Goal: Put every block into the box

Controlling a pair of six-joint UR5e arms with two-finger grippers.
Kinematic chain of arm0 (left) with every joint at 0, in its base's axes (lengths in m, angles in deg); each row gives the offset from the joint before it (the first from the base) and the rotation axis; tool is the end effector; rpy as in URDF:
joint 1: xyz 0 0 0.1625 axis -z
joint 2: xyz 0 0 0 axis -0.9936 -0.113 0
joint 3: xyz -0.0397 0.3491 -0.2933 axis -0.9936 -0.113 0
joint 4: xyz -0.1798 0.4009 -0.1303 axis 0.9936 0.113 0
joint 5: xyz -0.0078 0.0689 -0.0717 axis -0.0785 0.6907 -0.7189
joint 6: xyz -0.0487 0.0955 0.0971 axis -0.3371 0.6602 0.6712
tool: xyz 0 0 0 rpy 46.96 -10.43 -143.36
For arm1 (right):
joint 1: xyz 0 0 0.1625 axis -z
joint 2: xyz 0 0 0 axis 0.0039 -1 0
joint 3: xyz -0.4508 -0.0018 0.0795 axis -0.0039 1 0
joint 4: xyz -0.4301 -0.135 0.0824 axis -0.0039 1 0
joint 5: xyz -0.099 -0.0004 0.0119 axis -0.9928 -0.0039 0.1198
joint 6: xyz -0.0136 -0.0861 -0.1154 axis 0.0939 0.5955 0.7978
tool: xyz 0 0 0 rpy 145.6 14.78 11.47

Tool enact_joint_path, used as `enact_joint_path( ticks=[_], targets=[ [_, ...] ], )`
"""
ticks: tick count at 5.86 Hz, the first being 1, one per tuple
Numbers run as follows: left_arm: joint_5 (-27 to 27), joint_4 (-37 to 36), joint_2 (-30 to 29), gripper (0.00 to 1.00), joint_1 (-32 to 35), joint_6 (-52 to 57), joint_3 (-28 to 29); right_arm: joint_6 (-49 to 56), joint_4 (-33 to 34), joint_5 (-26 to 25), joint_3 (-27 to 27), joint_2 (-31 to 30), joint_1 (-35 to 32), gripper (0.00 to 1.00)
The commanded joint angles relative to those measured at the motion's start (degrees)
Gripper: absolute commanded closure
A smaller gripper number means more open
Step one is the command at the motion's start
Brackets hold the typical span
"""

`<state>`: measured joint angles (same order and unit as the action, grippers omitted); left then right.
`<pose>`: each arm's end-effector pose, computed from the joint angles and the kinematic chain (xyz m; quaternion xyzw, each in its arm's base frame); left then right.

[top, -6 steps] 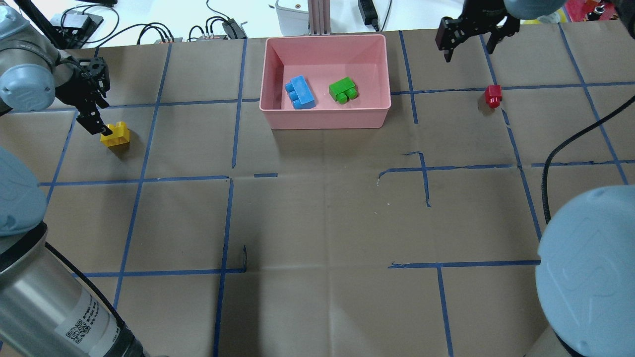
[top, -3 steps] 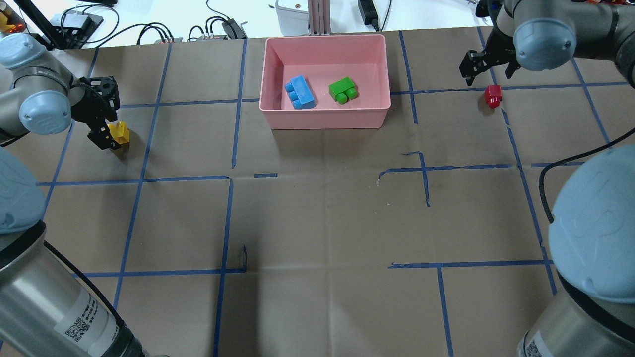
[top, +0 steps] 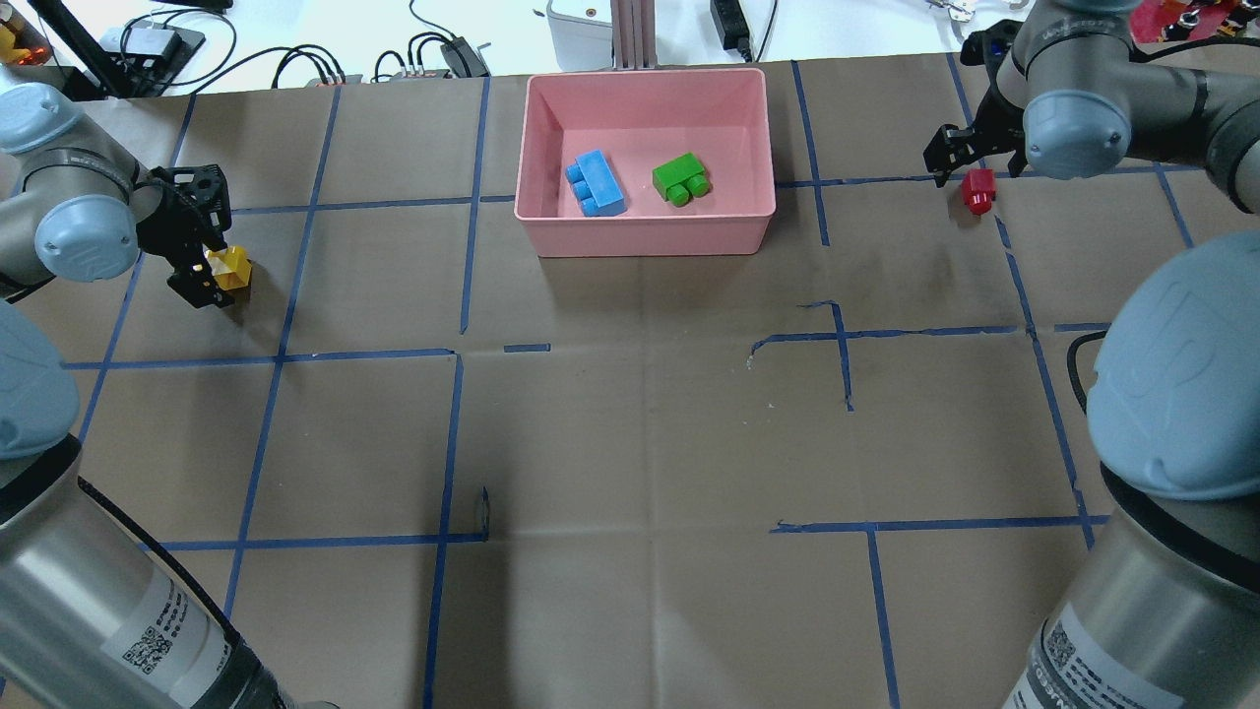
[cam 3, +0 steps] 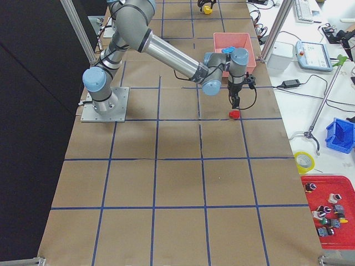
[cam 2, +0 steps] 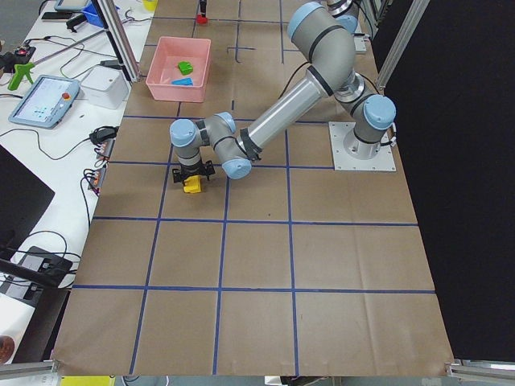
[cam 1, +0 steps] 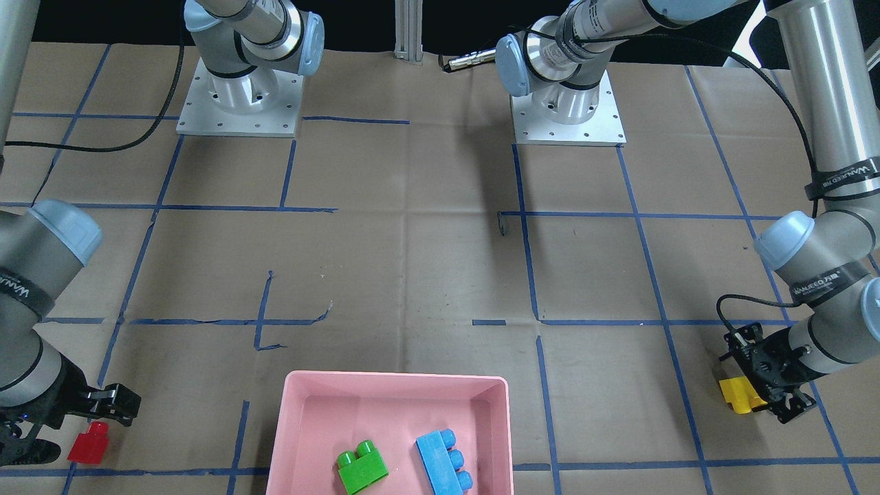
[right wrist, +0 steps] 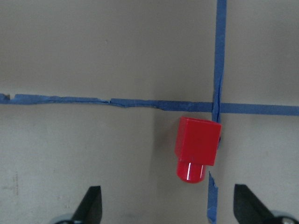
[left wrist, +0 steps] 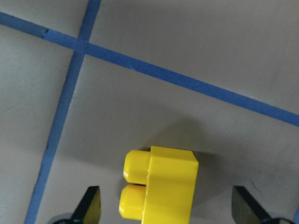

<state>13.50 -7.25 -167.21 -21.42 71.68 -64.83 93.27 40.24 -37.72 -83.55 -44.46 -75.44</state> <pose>0.2254 -0.7187 0.1339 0.5881 0.8086 -0.0169 0.0031 -0.0647 -0.7795 0.1981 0.0211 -0.9973 0.0646 0.0288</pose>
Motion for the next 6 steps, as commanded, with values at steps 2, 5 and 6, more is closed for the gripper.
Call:
enact_joint_path(
  ticks=[2,5,6],
  targets=[
    [-0.17,-1.06,-2.70,0.01,0.14,0.33,1.88,0.04,5.87,0.58,-0.08,3.47,1.22,0.01],
    [-0.26,-1.42,-1.84,0.01,0.14,0.33,2.23,0.13,7.64,0.66,0.19,5.41,2.28,0.02],
    [-0.17,-1.33,-1.49,0.01,0.23,0.34,2.76,0.48,8.27,0.66,0.27,6.11,2.37,0.05]
  ],
)
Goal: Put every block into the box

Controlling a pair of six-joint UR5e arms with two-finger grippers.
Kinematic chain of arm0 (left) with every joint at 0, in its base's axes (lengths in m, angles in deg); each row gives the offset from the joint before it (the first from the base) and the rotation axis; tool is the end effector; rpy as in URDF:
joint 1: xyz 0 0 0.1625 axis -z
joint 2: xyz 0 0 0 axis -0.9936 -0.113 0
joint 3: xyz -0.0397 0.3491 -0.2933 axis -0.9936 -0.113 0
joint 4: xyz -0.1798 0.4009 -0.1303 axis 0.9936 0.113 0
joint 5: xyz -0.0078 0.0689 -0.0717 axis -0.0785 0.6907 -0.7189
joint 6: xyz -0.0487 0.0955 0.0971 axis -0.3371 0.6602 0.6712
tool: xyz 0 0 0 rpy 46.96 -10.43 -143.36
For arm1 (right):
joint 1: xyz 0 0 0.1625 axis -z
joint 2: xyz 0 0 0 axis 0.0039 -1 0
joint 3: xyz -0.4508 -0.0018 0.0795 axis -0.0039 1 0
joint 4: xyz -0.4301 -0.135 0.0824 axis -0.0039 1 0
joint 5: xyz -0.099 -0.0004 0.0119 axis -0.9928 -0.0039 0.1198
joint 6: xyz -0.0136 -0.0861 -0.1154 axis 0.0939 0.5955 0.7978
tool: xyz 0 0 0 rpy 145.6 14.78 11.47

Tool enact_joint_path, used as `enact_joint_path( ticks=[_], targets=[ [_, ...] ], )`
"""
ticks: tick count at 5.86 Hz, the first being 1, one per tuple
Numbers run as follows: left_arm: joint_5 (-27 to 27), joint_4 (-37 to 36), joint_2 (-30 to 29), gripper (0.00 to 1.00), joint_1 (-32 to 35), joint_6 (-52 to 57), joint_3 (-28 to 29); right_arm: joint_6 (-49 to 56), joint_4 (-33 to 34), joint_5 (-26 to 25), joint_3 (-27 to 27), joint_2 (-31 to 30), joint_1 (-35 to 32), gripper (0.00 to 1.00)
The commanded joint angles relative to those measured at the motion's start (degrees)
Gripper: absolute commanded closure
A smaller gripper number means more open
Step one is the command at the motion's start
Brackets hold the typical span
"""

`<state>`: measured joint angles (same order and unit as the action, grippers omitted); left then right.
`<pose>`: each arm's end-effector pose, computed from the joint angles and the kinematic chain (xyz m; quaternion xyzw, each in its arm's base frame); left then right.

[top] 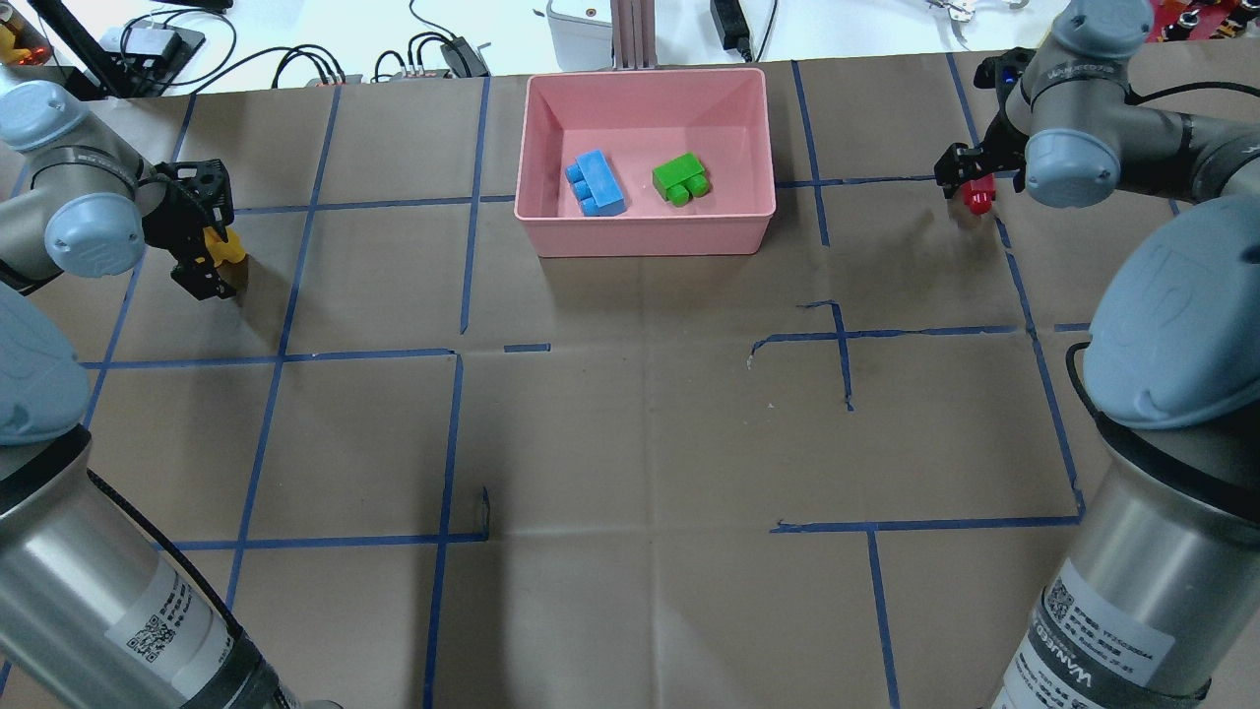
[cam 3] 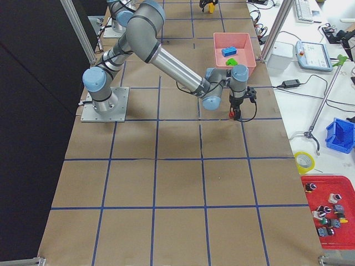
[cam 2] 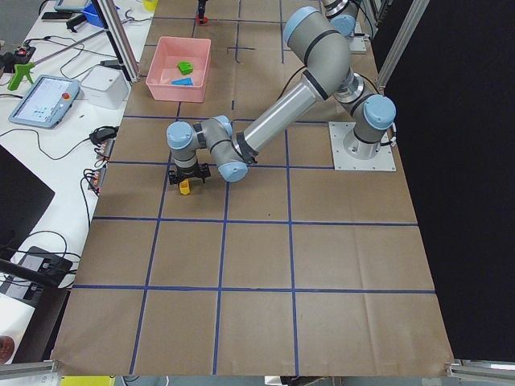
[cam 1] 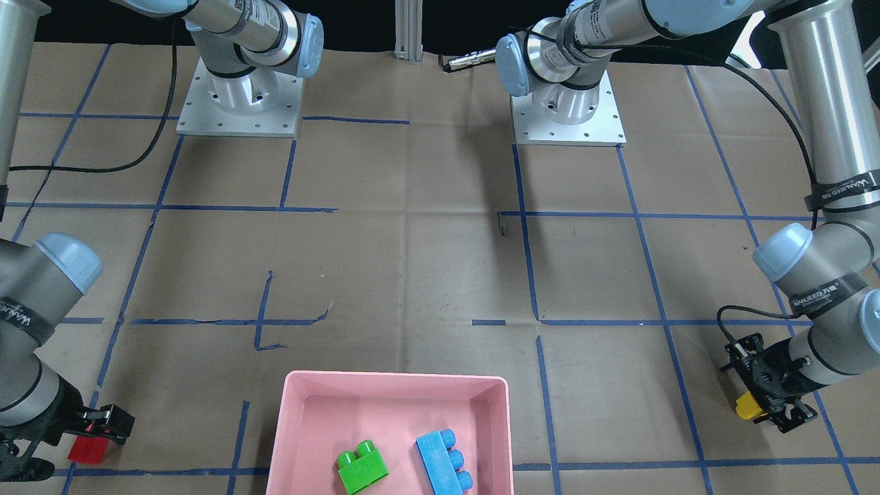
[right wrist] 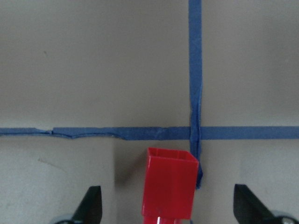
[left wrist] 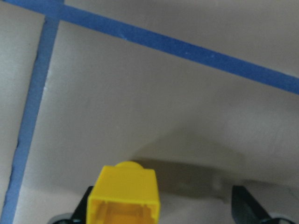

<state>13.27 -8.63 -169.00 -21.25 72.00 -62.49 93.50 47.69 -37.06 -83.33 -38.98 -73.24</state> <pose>0.2312 -0.7359 0.1320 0.5915 0.8057 -0.0261 0.0174 -0.0983 -0.7947 0.1411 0.0042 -0.9960 0.0839 0.0302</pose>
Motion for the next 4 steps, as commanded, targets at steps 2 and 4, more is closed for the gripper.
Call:
enact_joint_path(
  ticks=[2,4],
  targets=[
    [-0.03,0.05,0.21,0.17,-0.04,0.11,0.51,0.95,1.79,0.09,0.06,0.82,0.16,0.54],
    [0.41,-0.04,0.13,0.62,-0.04,0.11,1.29,0.69,0.92,1.14,0.32,-0.41,0.25,0.92]
  ],
)
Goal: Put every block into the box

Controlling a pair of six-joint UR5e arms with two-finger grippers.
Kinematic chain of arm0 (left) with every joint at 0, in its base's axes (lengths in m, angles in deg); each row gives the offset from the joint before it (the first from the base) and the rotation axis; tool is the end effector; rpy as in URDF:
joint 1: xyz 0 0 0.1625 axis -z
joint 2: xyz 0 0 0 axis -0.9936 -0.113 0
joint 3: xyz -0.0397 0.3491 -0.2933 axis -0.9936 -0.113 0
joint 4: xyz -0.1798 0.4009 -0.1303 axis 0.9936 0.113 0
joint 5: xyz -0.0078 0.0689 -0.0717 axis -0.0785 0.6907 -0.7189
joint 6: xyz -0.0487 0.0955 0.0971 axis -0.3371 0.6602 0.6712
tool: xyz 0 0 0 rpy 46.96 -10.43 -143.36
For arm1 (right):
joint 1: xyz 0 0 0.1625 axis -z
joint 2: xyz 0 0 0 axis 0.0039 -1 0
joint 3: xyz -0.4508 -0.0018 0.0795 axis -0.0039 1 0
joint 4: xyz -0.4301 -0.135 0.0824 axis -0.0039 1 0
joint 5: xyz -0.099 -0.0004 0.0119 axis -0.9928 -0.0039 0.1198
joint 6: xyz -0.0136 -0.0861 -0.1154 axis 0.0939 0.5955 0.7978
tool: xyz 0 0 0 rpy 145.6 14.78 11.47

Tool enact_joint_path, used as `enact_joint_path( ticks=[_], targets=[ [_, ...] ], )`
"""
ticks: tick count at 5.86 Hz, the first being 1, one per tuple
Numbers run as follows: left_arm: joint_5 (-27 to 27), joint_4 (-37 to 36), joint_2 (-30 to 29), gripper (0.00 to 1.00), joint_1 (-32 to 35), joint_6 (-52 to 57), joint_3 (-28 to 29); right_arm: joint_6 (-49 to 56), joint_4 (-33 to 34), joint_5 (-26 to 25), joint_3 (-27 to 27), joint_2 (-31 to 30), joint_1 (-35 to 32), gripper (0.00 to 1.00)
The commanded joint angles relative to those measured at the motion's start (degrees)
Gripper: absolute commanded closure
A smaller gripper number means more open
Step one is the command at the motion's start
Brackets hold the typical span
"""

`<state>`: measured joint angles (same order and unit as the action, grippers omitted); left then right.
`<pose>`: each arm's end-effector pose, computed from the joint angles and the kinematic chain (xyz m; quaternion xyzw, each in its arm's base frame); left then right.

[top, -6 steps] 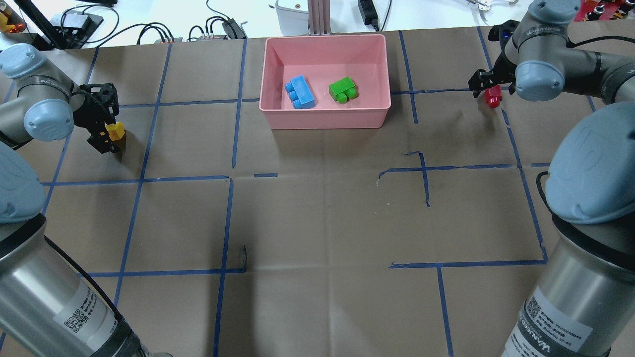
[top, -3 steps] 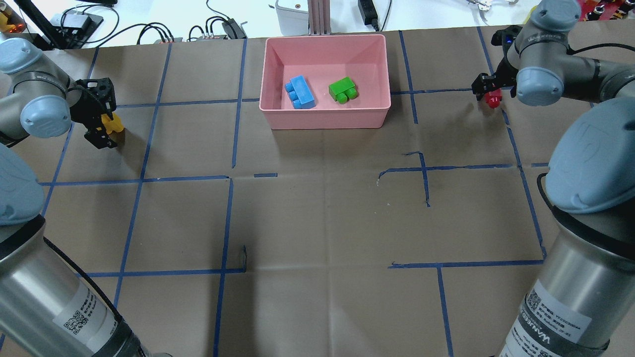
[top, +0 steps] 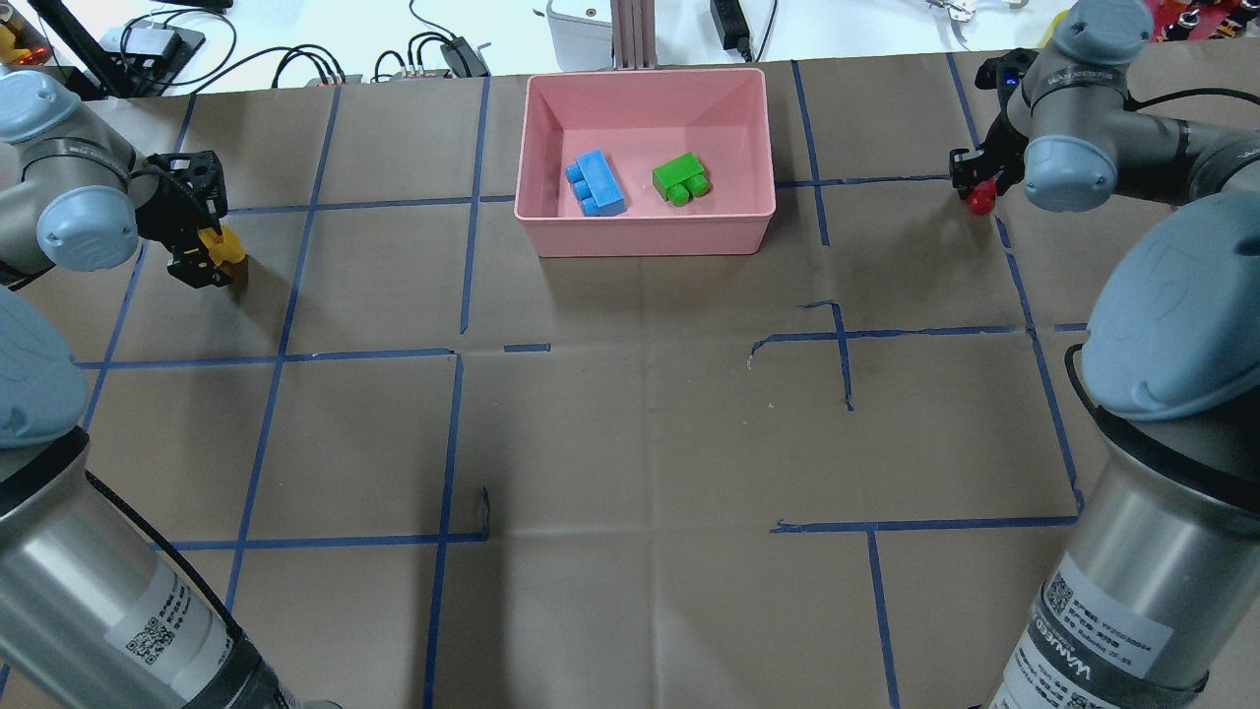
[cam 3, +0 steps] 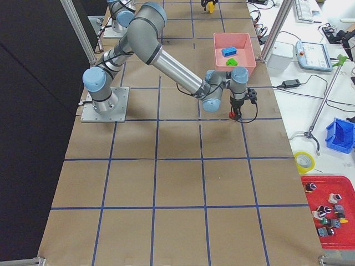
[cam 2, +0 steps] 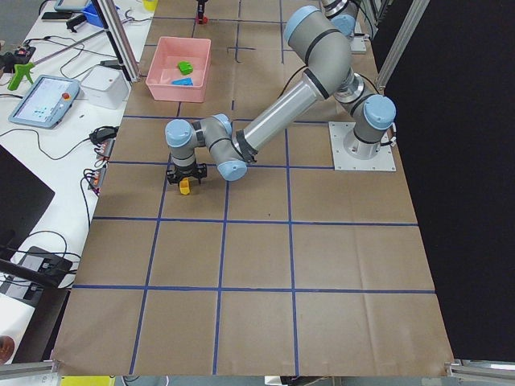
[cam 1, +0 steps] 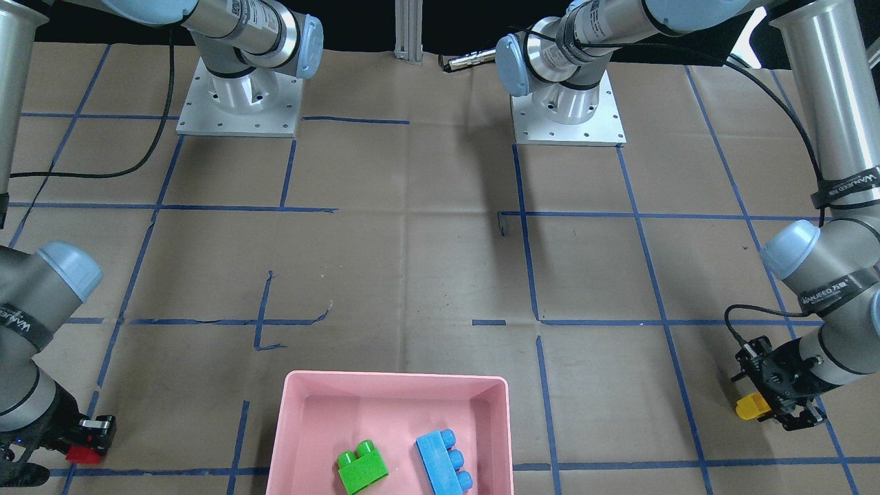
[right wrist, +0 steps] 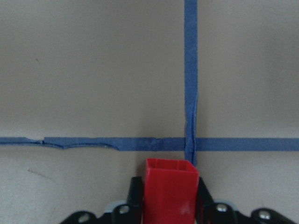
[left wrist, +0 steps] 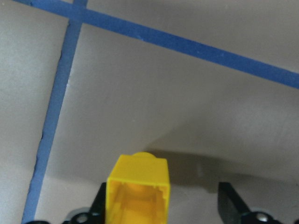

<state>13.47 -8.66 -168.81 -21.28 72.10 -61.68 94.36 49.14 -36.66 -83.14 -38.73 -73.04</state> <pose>0.2347 -0.7405 0.1413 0.5919 0.8050 -0.0284 0.0262 -0.1013 -0.7987 0.1424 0.0103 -0.9948 0.0962 0.0312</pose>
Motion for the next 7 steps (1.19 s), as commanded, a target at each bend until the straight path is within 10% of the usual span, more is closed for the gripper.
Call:
enact_joint_path(
  ticks=[1,3,7],
  targets=[
    [0.39,-0.02,-0.41,0.78,0.00,0.27,1.89,-0.52,-0.63,4.58,-0.40,-1.71,0.14,0.95],
    [0.57,0.68,0.02,1.00,0.00,-0.78,6.00,-0.69,-7.61,4.10,-1.10,-6.18,0.05,0.95],
    [0.22,25.95,0.72,1.00,6.56,-16.60,30.08,-18.64,-23.22,4.01,-0.05,-20.61,-8.24,0.94]
  ],
)
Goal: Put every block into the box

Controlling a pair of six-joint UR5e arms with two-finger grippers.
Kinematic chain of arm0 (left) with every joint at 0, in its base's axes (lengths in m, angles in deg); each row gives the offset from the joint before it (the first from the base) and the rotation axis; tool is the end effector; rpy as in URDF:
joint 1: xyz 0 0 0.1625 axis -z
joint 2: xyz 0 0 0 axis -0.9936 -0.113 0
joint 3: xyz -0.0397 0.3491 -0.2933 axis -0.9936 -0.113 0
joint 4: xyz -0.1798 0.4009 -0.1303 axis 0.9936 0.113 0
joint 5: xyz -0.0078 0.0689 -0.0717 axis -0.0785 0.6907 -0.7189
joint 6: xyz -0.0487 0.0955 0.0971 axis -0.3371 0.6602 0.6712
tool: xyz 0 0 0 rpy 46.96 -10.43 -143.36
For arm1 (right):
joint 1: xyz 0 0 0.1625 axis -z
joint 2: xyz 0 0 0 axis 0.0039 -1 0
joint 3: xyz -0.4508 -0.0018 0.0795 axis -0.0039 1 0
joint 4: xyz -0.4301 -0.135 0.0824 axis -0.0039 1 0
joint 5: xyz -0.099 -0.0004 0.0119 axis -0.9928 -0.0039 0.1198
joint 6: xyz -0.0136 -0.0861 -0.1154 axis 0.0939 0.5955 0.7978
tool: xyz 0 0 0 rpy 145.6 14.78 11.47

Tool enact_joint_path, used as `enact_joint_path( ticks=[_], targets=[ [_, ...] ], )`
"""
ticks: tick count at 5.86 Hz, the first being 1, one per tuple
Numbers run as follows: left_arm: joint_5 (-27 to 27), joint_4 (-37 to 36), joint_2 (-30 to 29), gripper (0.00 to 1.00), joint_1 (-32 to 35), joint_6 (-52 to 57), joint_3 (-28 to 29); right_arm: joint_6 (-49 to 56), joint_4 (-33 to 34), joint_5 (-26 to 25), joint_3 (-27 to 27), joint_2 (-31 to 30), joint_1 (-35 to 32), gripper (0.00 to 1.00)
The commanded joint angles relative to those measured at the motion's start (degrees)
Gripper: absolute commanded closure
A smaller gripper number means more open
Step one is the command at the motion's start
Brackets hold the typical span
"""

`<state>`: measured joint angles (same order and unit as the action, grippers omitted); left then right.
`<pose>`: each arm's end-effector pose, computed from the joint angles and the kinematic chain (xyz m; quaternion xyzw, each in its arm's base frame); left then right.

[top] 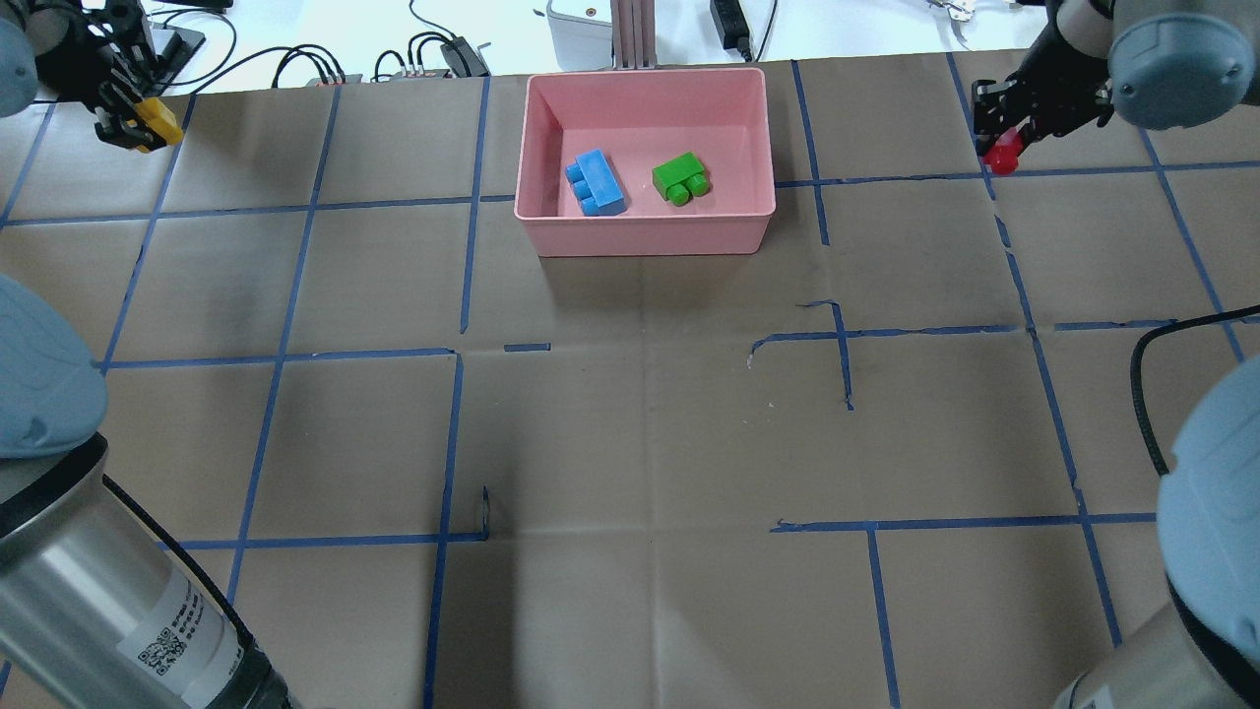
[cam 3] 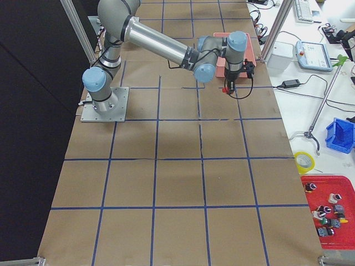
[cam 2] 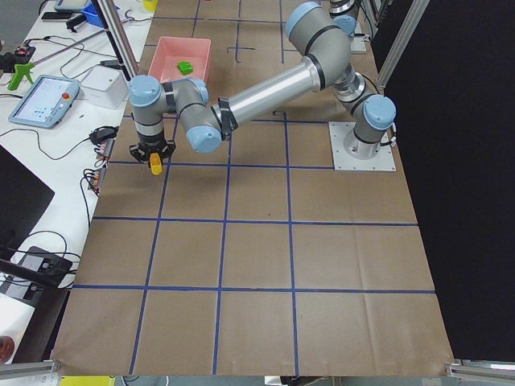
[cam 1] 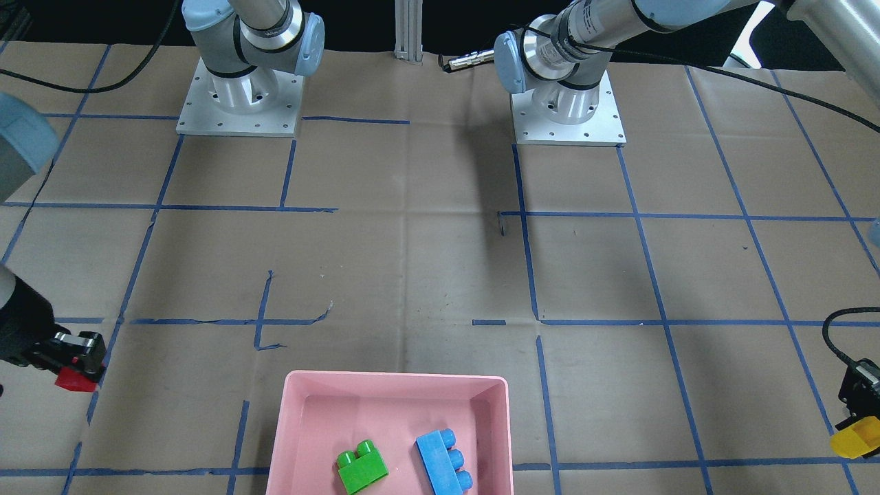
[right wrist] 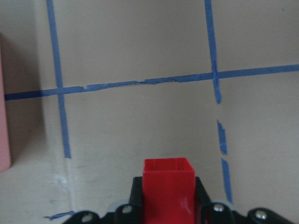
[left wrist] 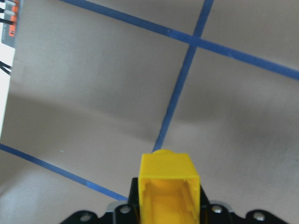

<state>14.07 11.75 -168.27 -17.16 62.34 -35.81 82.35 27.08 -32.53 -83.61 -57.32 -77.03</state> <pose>0.2139 -0.8270 0.3444 0.5501 0.8304 -0.0553 0.0694 -0.0184 -0.7311 0.3383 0.0570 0.9955 -0.0716 0.0235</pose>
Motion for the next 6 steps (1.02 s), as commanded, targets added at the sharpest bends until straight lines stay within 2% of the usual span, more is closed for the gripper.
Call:
enact_joint_path(
  ticks=[1,2,3,4,6],
  targets=[
    [-1.78,7.68,0.54,1.00,5.60,-16.50,4.41,-14.63,-0.55,0.92,0.59,-1.68,-8.57,0.94],
    [-5.62,9.70,0.98,1.00,8.94,-28.17,4.41,-21.75,0.07,3.19,0.68,-0.20,-11.57,0.93],
    [-5.75,9.72,1.15,1.00,12.54,-37.42,4.33,-26.09,5.55,8.78,1.73,2.86,-13.17,0.93],
    [-5.92,9.72,0.98,1.00,15.53,-49.52,4.32,-31.01,8.13,11.19,4.96,6.46,-15.27,0.92],
    [-5.92,9.12,0.37,1.00,21.42,-75.69,4.41,-31.06,8.51,12.35,15.48,14.98,-17.48,0.88]
  ],
)
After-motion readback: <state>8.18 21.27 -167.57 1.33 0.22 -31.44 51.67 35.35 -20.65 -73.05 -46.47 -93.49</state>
